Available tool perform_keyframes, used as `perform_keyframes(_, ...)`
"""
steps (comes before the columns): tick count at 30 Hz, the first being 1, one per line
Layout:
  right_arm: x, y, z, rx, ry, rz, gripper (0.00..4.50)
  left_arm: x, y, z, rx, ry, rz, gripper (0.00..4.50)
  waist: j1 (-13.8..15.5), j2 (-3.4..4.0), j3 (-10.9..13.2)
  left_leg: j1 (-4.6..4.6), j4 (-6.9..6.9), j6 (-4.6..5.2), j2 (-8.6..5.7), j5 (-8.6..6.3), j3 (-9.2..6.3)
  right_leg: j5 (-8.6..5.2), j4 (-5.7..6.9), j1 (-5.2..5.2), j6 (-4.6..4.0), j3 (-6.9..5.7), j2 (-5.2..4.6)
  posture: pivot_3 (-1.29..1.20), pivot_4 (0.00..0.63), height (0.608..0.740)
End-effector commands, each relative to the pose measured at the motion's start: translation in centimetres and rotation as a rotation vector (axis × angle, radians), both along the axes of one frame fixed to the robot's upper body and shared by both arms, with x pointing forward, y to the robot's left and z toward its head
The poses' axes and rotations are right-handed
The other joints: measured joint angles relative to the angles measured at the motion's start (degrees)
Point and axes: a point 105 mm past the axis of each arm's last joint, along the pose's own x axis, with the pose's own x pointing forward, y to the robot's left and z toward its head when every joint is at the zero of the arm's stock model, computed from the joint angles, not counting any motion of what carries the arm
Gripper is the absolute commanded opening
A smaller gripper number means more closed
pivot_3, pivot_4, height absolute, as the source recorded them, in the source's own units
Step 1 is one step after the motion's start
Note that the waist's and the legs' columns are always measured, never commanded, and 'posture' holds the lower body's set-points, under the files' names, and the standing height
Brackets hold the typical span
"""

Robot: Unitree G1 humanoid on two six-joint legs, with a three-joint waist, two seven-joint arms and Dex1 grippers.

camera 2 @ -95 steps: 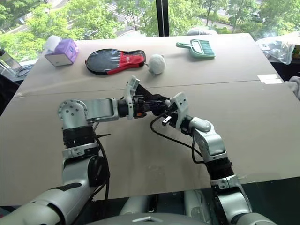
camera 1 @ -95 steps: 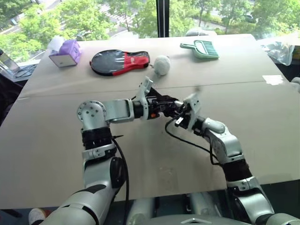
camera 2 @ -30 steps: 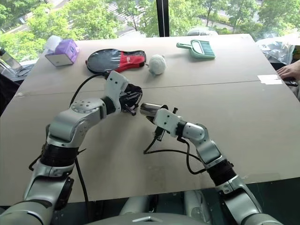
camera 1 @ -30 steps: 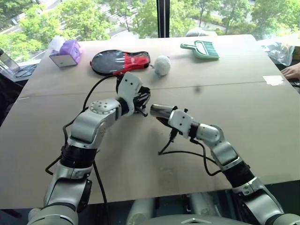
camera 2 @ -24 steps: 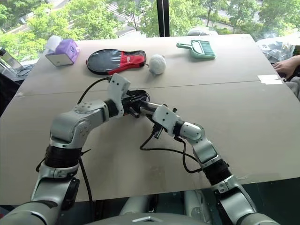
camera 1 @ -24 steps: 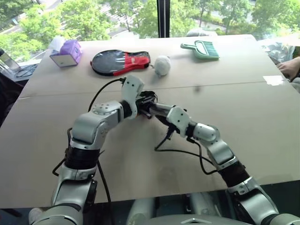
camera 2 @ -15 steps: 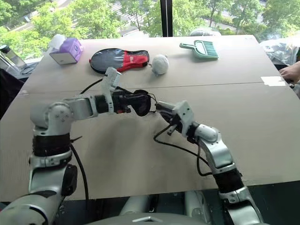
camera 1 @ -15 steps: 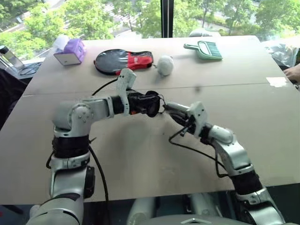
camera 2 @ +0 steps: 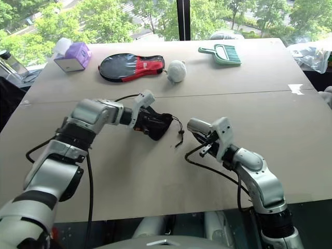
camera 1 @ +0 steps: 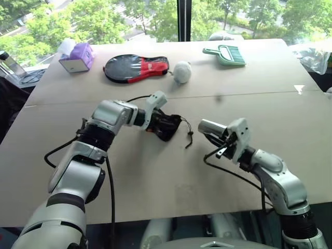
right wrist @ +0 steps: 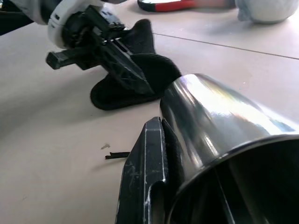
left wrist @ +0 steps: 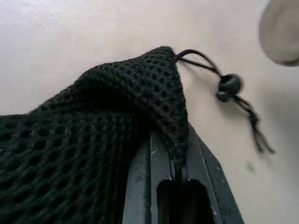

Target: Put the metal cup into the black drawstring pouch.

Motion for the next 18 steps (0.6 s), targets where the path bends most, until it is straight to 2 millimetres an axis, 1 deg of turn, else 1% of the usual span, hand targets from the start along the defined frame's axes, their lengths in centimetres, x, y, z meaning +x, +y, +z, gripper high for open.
perform_keyframes(1,0.5,1.0,1.1,-0.048,-0.099,0.001,0.08,1.8,-0.3,0.8,0.137,-0.303,-0.089,0.00,-0.1,0.00,0.0,0.01,0.01,0.00,-0.02,0.00,0.02,0.00,0.00,0.01,0.00,0.02,-0.02,0.00,0.150,0.740)
perform_keyframes(2,0.6,1.2,1.1,-0.059,-0.108,0.002,0.08,1.9,-0.4,1.0,0.142,-0.336,-0.099,0.00,-0.1,0.00,0.0,0.01,0.01,0.00,-0.02,0.00,0.03,0.00,0.01,0.00,0.00,0.04,-0.02,0.00,0.150,0.740)
perform_keyframes(5,0.7,1.6,1.6,-0.058,-0.130,0.014,0.08,1.8,-0.6,2.5,0.189,-0.543,-0.175,0.00,-0.2,0.00,0.0,0.00,-0.02,0.01,-0.02,0.00,0.01,0.00,0.02,-0.01,0.00,0.03,-0.02,0.00,0.150,0.740)
perform_keyframes(9,1.0,2.2,1.7,-0.078,-0.152,0.032,0.08,1.0,-0.1,4.1,0.213,-0.695,-0.235,0.00,-0.3,0.00,0.0,-0.03,-0.04,0.01,-0.02,0.00,-0.02,0.00,0.02,-0.07,0.00,0.05,-0.01,0.00,0.150,0.740)
perform_keyframes(10,1.1,2.4,1.8,-0.075,-0.156,0.040,0.08,0.3,-0.3,4.3,0.181,-0.680,-0.268,0.00,-0.3,0.00,0.0,-0.04,-0.03,0.01,-0.02,0.00,-0.03,0.00,0.02,-0.07,0.00,0.04,-0.01,0.00,0.150,0.740)
perform_keyframes(11,1.1,2.7,1.9,-0.070,-0.161,0.056,0.08,-0.8,-0.7,4.4,0.098,-0.586,-0.271,0.00,-0.2,0.00,0.0,-0.04,-0.03,0.01,-0.02,0.00,-0.03,0.00,0.02,-0.06,0.00,0.04,-0.01,0.00,0.150,0.740)
perform_keyframes(13,0.9,3.2,2.4,-0.032,-0.160,0.093,0.08,-3.3,-1.9,5.8,-0.140,-0.325,-0.268,0.00,-0.3,0.00,0.0,-0.06,-0.03,0.02,-0.02,-0.01,-0.06,0.00,0.03,-0.06,0.00,0.01,-0.01,0.00,0.150,0.740)
perform_keyframes(14,0.8,3.3,2.7,-0.010,-0.159,0.104,0.08,-4.5,-2.1,6.3,-0.205,-0.196,-0.287,0.00,-0.2,-0.01,0.0,-0.07,-0.03,0.02,-0.02,-0.01,-0.08,0.00,0.03,-0.06,0.00,0.00,-0.01,0.00,0.150,0.740)
perform_keyframes(15,0.8,3.3,3.0,0.004,-0.160,0.110,0.08,-5.3,-1.8,6.3,-0.206,-0.111,-0.295,0.00,-0.3,-0.01,0.0,-0.15,0.01,0.03,-0.02,-0.01,-0.14,0.00,0.03,-0.07,0.01,-0.07,-0.01,0.00,0.150,0.740)
perform_keyframes(16,0.8,3.0,3.3,0.013,-0.163,0.111,0.08,-5.8,-0.9,5.4,-0.106,-0.104,-0.345,0.00,-0.4,-0.01,0.0,-0.16,0.06,0.03,-0.03,-0.01,-0.20,0.00,0.02,-0.03,0.01,-0.13,0.00,0.00,0.150,0.740)
perform_keyframes(18,1.0,2.4,3.6,0.022,-0.165,0.100,0.08,-5.4,1.9,2.4,0.201,-0.188,-0.431,0.00,-1.0,0.03,0.0,-0.04,0.02,0.03,-0.04,-0.01,-0.18,0.00,0.04,0.00,0.01,-0.08,0.04,0.00,0.150,0.740)
